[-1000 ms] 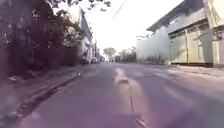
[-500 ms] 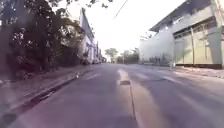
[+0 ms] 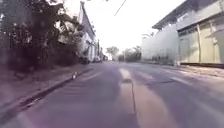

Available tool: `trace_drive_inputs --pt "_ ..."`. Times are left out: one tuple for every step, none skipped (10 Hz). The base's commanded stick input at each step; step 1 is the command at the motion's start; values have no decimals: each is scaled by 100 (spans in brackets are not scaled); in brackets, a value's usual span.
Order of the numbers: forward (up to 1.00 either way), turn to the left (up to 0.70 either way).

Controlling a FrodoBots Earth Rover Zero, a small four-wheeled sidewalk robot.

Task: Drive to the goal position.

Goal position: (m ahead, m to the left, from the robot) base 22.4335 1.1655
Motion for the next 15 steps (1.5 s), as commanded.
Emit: trace_drive_inputs --pt "100 0" --pt "100 0" --pt "100 0" --pt "100 0" --pt "100 0" --pt "100 0" --pt "100 0" --pt "100 0" --pt "100 0" --pt "100 0" --pt "100 0" --pt "100 0" --pt "100 0" --pt "100 0" --pt "100 0"
